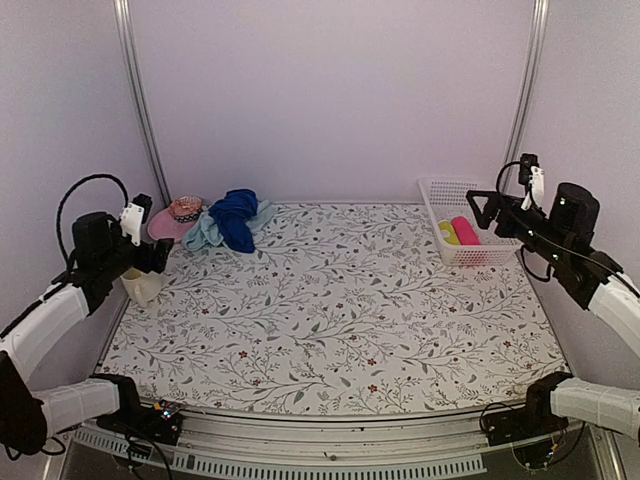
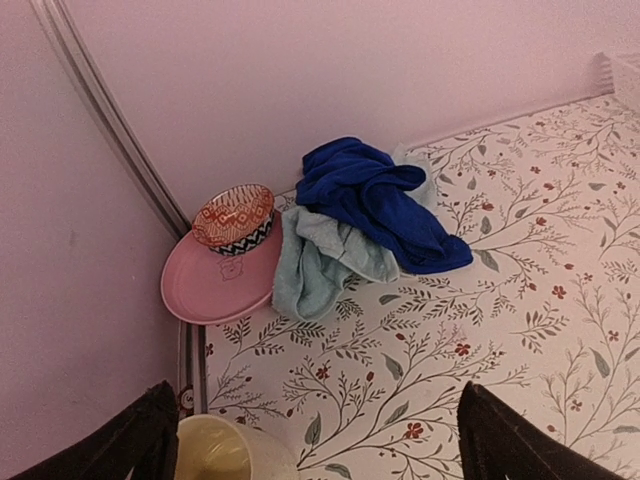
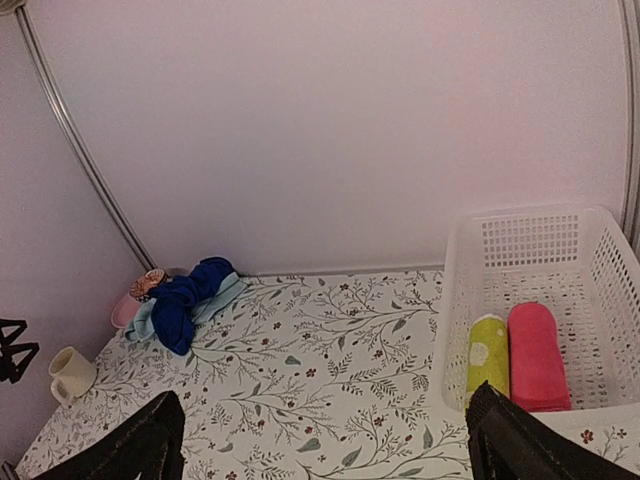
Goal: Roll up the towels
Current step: Pick up the towel from the towel pile.
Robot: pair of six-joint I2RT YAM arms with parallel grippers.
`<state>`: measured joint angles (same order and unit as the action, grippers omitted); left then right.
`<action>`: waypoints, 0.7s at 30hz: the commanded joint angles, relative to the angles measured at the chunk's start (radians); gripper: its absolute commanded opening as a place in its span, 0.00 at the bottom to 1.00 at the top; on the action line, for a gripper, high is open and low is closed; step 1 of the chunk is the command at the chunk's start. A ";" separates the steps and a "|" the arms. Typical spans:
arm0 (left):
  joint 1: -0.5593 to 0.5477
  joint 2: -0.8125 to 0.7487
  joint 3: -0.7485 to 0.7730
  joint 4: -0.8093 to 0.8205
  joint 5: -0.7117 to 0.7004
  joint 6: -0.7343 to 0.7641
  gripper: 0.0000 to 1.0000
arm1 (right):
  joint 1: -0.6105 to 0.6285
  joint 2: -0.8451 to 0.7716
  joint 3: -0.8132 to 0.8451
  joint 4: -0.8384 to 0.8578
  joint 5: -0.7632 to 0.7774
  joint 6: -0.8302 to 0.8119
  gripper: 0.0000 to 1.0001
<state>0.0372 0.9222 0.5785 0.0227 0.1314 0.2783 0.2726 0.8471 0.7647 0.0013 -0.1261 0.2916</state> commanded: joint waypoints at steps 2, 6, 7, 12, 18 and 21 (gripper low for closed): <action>-0.014 0.157 0.111 -0.027 0.104 0.000 0.97 | 0.077 0.230 0.112 -0.066 0.067 -0.034 0.99; -0.016 0.306 0.207 -0.025 0.159 -0.002 0.97 | 0.162 0.440 0.200 -0.083 0.192 -0.034 0.99; -0.017 0.343 0.230 -0.025 0.175 -0.006 0.97 | 0.180 0.501 0.215 -0.071 0.207 -0.028 0.99; -0.028 0.534 0.356 -0.044 0.216 -0.018 0.97 | 0.260 0.677 0.215 0.081 0.235 0.019 0.99; -0.061 0.730 0.467 -0.099 0.212 -0.016 0.91 | 0.372 0.774 0.123 0.350 0.216 -0.016 0.99; -0.076 0.800 0.518 -0.100 0.197 -0.006 0.89 | 0.403 0.793 0.071 0.435 0.206 -0.069 0.99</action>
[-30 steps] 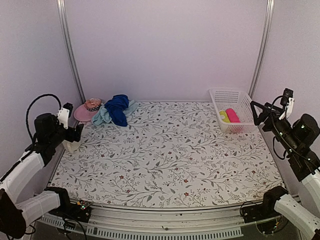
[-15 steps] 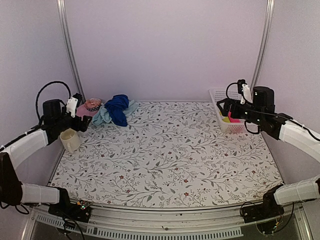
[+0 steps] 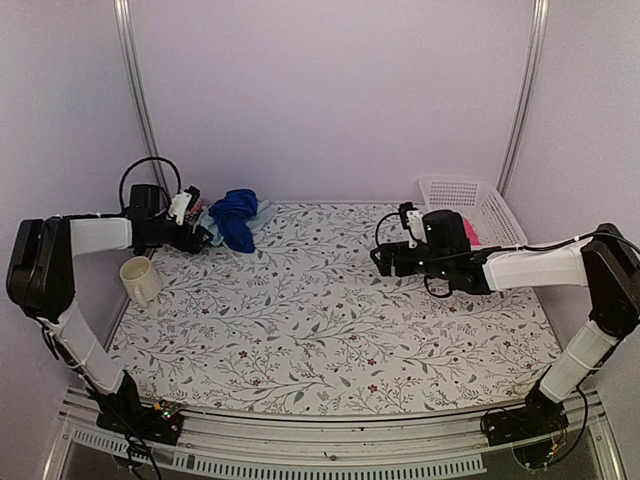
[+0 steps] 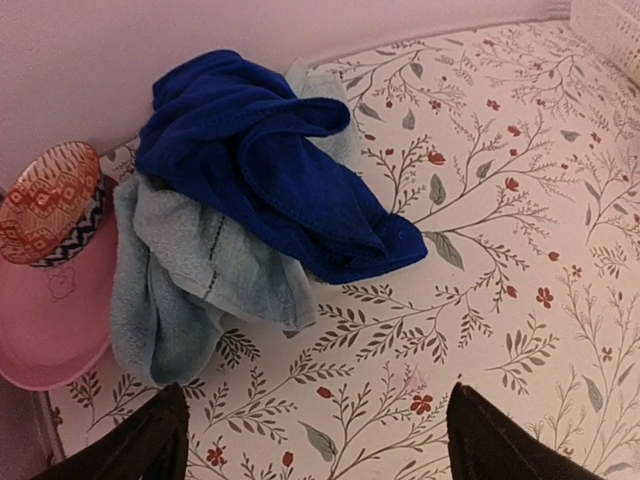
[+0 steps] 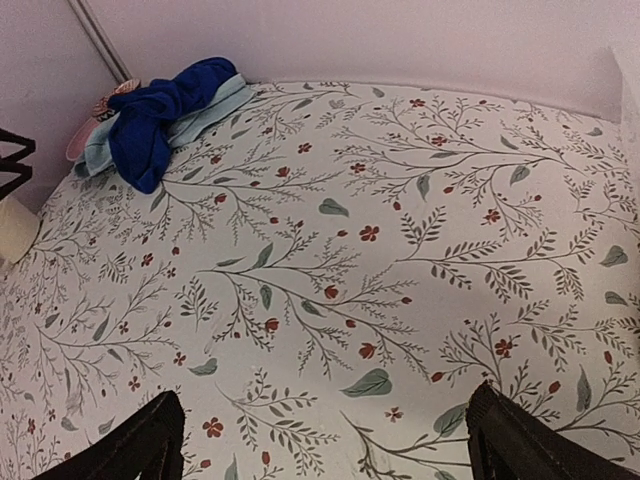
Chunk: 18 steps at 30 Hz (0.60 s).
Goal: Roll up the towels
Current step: Pick up the towel from the towel pile.
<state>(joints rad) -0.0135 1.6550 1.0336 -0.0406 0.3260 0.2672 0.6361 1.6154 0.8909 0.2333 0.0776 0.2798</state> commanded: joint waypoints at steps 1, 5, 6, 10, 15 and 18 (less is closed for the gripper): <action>-0.028 0.089 0.084 -0.039 -0.002 0.009 0.89 | 0.039 0.028 -0.074 0.230 -0.012 -0.063 0.99; -0.040 0.183 0.200 -0.054 -0.073 0.006 0.85 | 0.039 0.042 -0.095 0.275 -0.049 -0.052 0.99; -0.040 0.210 0.233 -0.055 -0.097 0.000 0.85 | 0.039 0.050 -0.096 0.287 -0.058 -0.050 0.99; -0.041 0.342 0.392 -0.121 -0.131 -0.008 0.79 | 0.040 0.100 -0.091 0.313 -0.072 -0.043 0.99; -0.041 0.461 0.539 -0.165 -0.172 0.003 0.72 | 0.039 0.122 -0.089 0.310 -0.041 -0.058 0.99; -0.041 0.516 0.609 -0.190 -0.199 0.012 0.69 | 0.039 0.123 -0.089 0.311 -0.043 -0.058 0.99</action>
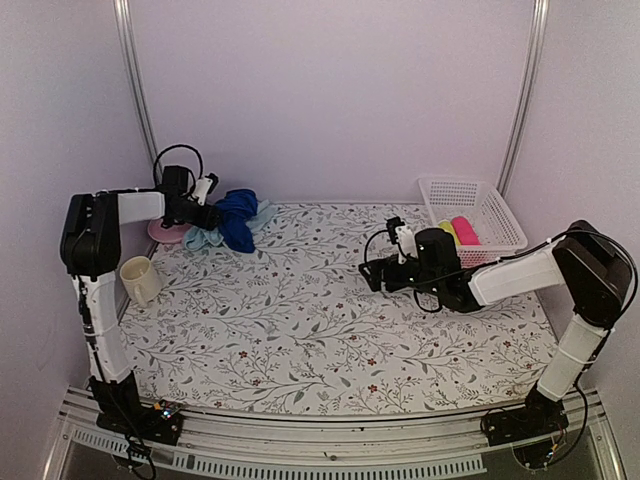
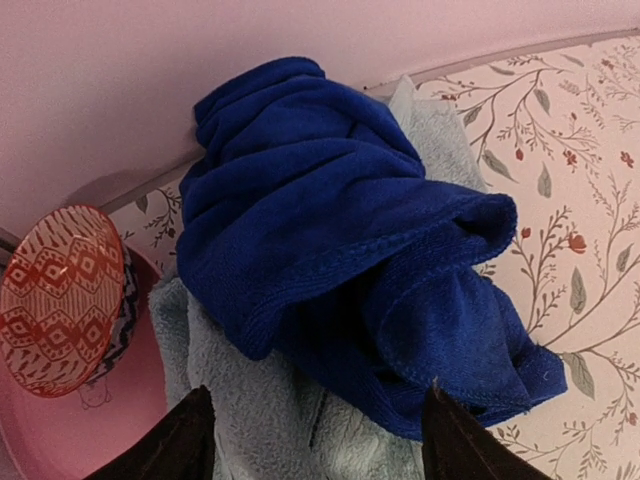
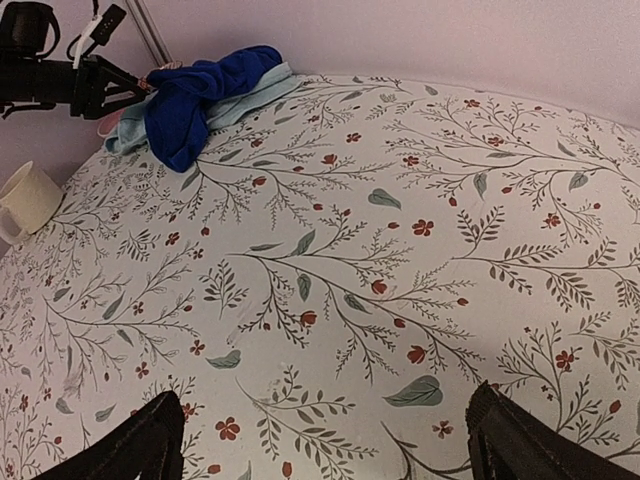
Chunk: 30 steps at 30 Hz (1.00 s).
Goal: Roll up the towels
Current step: Pick up the towel from the towel pile.
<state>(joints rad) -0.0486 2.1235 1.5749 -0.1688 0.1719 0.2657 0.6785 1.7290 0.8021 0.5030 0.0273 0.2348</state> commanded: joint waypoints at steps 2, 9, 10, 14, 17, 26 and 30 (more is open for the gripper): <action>-0.006 0.074 0.096 -0.065 -0.070 0.021 0.64 | -0.004 0.013 0.000 0.042 0.008 -0.013 0.99; -0.011 0.136 0.171 -0.051 -0.138 0.074 0.40 | -0.003 0.020 0.002 0.039 0.008 -0.015 0.99; -0.011 0.139 0.181 -0.051 -0.143 0.078 0.37 | -0.003 0.021 0.002 0.039 0.008 -0.014 0.99; -0.016 0.134 0.198 -0.049 -0.138 0.094 0.19 | -0.003 0.025 0.004 0.036 0.007 -0.015 0.99; -0.026 0.117 0.198 -0.050 -0.121 0.108 0.00 | -0.003 0.030 0.007 0.035 0.007 -0.016 0.99; -0.078 -0.009 0.122 -0.052 -0.030 0.161 0.00 | -0.003 0.035 0.012 0.028 0.001 -0.021 0.99; -0.107 -0.121 0.052 -0.045 0.045 0.177 0.00 | -0.002 0.038 0.012 0.029 -0.014 -0.027 0.99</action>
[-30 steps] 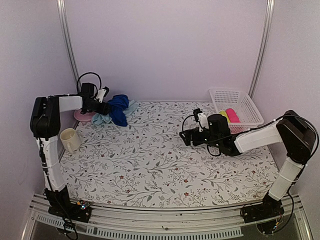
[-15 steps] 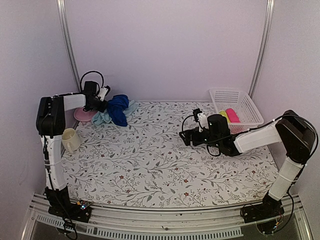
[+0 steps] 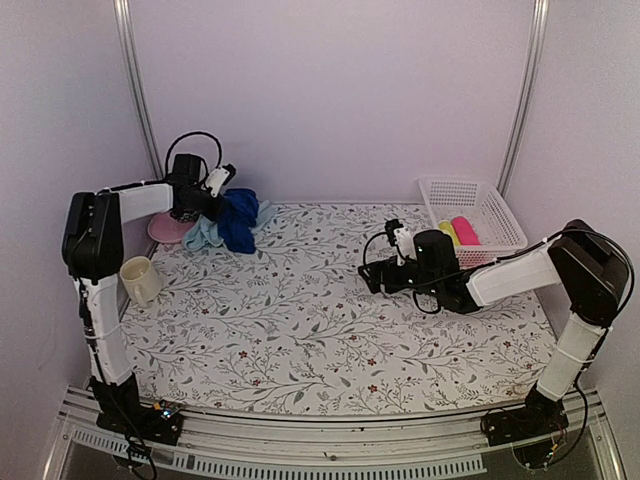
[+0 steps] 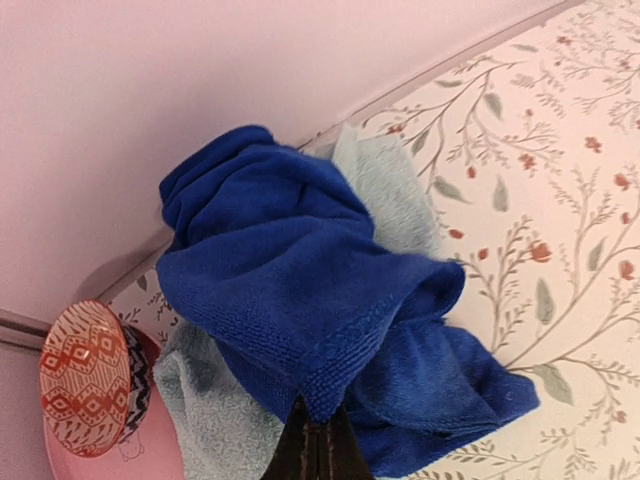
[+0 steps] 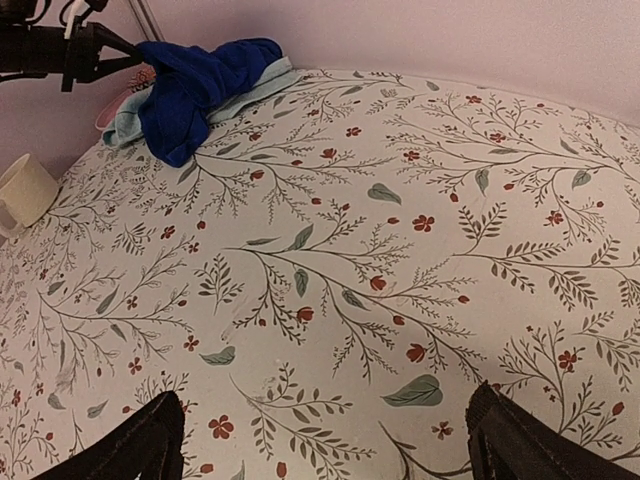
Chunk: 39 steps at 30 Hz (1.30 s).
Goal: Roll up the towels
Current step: Pick up the towel from the towel pile, then pass from the left arm to the right
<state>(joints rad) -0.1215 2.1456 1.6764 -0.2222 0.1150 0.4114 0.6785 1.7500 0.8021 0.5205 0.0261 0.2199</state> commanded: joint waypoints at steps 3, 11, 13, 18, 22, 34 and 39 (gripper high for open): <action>-0.056 -0.263 -0.121 0.005 0.170 0.051 0.00 | -0.001 0.018 0.010 0.014 -0.043 -0.019 0.99; -0.139 -0.569 -0.343 -0.048 0.314 0.048 0.00 | 0.094 0.011 -0.034 0.152 -0.024 -0.094 1.00; -0.157 -0.634 -0.406 -0.050 0.334 0.031 0.00 | 0.142 0.008 -0.064 0.223 0.000 -0.155 1.00; -0.190 -0.759 -0.558 -0.052 0.411 0.020 0.00 | 0.242 0.029 -0.063 0.316 -0.062 -0.281 0.99; -0.201 -0.806 -0.638 -0.035 0.461 0.012 0.00 | 0.293 0.073 -0.006 0.297 -0.137 -0.283 0.94; -0.229 -0.847 -0.680 -0.035 0.506 0.017 0.00 | 0.394 0.328 0.265 0.228 0.295 -0.349 0.93; -0.249 -0.849 -0.679 -0.047 0.506 0.033 0.00 | 0.393 0.430 0.367 0.205 0.313 -0.348 0.90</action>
<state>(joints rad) -0.3477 1.3144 1.0042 -0.2672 0.5976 0.4267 1.0733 2.1067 1.0981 0.7479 0.2665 -0.1280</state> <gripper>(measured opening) 0.007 0.910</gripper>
